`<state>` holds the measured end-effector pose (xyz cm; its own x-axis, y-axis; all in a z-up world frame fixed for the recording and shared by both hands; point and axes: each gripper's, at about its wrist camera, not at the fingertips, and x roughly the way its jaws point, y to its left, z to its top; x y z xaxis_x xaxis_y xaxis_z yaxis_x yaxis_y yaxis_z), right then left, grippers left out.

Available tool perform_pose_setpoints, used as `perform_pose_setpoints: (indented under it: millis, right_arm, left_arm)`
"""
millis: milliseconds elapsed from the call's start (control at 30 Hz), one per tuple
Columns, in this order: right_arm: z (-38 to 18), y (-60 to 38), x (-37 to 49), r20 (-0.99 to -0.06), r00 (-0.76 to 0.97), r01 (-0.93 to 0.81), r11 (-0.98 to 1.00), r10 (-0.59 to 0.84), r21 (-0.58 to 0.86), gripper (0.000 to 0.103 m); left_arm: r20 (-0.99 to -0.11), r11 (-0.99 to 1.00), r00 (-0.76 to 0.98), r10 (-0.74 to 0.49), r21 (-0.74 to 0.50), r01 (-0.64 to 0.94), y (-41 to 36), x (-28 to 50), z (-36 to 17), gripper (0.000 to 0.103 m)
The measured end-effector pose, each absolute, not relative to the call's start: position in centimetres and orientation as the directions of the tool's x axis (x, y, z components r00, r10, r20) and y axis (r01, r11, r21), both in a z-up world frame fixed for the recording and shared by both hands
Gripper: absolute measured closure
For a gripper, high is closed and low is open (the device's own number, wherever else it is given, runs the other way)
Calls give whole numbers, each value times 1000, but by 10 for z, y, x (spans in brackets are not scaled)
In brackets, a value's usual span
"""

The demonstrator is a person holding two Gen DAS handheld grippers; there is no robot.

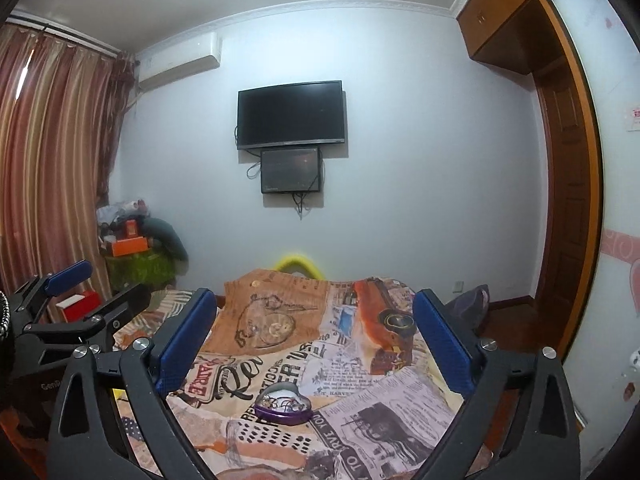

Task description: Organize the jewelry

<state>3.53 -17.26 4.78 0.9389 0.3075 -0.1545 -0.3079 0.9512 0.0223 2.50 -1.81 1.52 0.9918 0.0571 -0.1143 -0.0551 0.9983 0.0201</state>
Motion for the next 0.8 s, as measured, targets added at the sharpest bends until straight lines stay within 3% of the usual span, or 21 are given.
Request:
perform_pose_setpoints:
  millis: [800]
  right_arm:
    - [48, -172, 30, -171, 936, -312, 950, 309, 6, 5]
  left_arm:
    - [-142, 999, 989, 41, -20, -44, -9, 29, 10, 1]
